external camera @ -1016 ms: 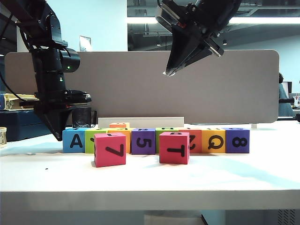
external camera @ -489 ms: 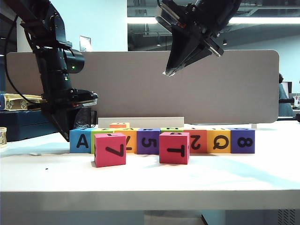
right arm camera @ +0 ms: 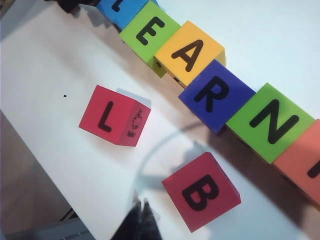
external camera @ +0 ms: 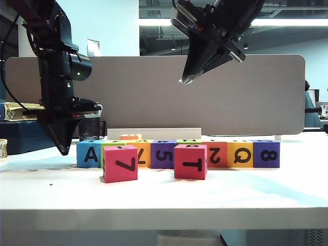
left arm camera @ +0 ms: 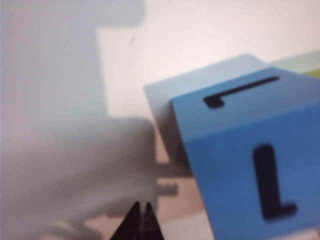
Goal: Select the appropriate blocks from the scattered letter blocks on the table and arrange them in a row to spell out "LEARNING".
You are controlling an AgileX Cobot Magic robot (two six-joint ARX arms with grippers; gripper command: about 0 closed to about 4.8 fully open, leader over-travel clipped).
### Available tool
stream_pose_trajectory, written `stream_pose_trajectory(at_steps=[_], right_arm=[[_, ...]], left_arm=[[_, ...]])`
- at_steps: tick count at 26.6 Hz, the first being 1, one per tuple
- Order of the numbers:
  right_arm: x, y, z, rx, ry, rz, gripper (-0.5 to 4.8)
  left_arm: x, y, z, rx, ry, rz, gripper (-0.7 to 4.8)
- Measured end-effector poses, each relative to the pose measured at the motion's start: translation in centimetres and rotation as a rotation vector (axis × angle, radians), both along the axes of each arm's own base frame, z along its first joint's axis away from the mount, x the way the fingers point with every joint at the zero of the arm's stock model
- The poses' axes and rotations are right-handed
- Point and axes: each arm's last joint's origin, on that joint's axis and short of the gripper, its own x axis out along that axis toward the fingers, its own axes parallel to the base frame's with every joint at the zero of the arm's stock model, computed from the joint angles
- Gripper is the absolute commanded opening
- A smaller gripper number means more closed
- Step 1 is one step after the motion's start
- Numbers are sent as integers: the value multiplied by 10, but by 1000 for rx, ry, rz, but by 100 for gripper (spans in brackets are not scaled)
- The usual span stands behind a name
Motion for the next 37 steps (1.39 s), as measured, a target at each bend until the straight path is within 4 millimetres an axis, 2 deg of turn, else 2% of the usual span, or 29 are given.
stream_pose_trajectory(at_steps=[4, 11, 18, 21, 23, 27, 37], right_arm=[[0, -2, 7, -52, -11, -33, -1], [-1, -8, 48, -128, -97, -110, -1], [-13, -16, 80, -201, -111, -137, -1], [-19, -21, 92, -243, -112, -149, -1], [-24, -24, 103, -250, -114, -154, -1], [-26, -26, 103, -264, -94, -150, -1], [-27, -26, 103, -270, -84, -147, -1]], left_arm=[[-10, 1, 22, -4, -24, -3, -6], [-33, -12, 67, -116, -101, -63, -6], [-74, -44, 117, -219, -207, -232, -6], [-94, -51, 139, -243, -274, -285, -6], [-107, -48, 160, -266, -362, -299, -6], [-110, -46, 165, -267, -376, -299, -6], [-118, -43, 160, -244, -281, -293, -4]])
